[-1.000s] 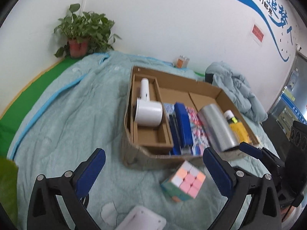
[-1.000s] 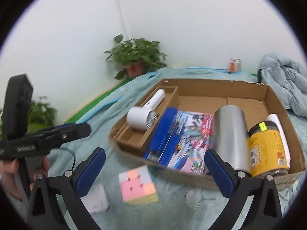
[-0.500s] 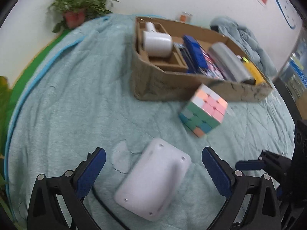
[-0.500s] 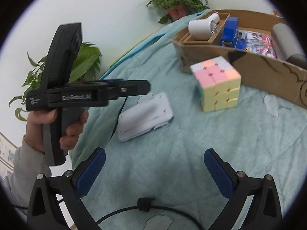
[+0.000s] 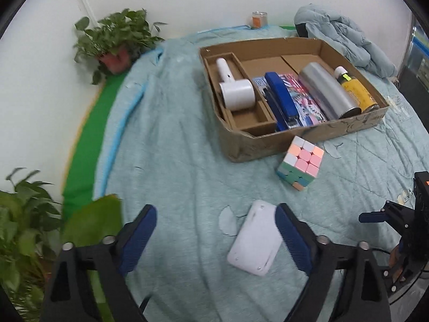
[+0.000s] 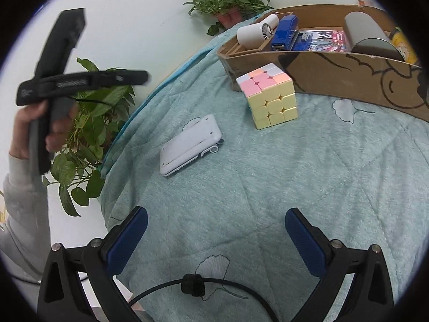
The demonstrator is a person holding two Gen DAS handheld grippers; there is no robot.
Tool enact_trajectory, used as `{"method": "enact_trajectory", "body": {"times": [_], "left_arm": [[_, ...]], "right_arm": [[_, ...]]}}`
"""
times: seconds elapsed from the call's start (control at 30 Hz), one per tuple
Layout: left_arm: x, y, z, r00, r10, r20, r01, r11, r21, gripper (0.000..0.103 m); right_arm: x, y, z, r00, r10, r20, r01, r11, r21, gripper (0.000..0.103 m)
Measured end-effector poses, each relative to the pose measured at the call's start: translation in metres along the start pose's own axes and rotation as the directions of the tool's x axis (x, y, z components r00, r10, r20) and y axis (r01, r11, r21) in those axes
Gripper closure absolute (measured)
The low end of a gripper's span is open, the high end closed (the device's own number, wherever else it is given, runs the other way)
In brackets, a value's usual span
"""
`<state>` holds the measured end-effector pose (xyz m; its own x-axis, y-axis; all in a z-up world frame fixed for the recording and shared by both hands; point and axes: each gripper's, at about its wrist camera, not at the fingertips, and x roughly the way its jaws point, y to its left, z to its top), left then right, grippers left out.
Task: Organize rigid objects
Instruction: 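Open both grippers and move them to the white rectangular case, then grasp the white case with both grippers and lift it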
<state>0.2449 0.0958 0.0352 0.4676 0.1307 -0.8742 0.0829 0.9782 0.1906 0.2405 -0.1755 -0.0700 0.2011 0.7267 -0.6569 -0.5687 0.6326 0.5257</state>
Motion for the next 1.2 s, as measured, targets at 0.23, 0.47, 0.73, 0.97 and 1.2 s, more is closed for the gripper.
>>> {"method": "enact_trajectory", "body": {"times": [0.23, 0.47, 0.73, 0.97, 1.2], "left_arm": [[0.089, -0.006, -0.031, 0.934, -0.307, -0.182, 0.292, 0.950, -0.107, 0.029], [0.119, -0.014, -0.056, 0.888, -0.432, -0.161, 0.392, 0.891, -0.226, 0.041], [0.122, -0.058, -0.066, 0.792, -0.598, -0.126, 0.546, 0.785, -0.293, 0.046], [0.124, -0.092, -0.056, 0.758, -0.647, -0.079, 0.590, 0.733, -0.338, 0.057], [0.139, -0.072, -0.062, 0.746, -0.665, -0.012, 0.593, 0.673, -0.441, 0.065]], "right_arm": [[0.008, 0.016, 0.000, 1.000, 0.004, 0.012, -0.003, 0.998, -0.056, 0.001], [0.005, 0.016, -0.003, 1.000, -0.005, 0.014, 0.006, 0.999, -0.054, 0.001], [-0.007, 0.005, -0.008, 0.999, -0.023, 0.043, 0.024, 1.000, -0.019, 0.001], [-0.016, -0.002, 0.002, 0.987, -0.137, 0.079, 0.142, 0.989, -0.049, 0.001], [0.021, 0.011, 0.027, 0.980, -0.190, 0.062, 0.199, 0.951, -0.238, 0.003]]}}
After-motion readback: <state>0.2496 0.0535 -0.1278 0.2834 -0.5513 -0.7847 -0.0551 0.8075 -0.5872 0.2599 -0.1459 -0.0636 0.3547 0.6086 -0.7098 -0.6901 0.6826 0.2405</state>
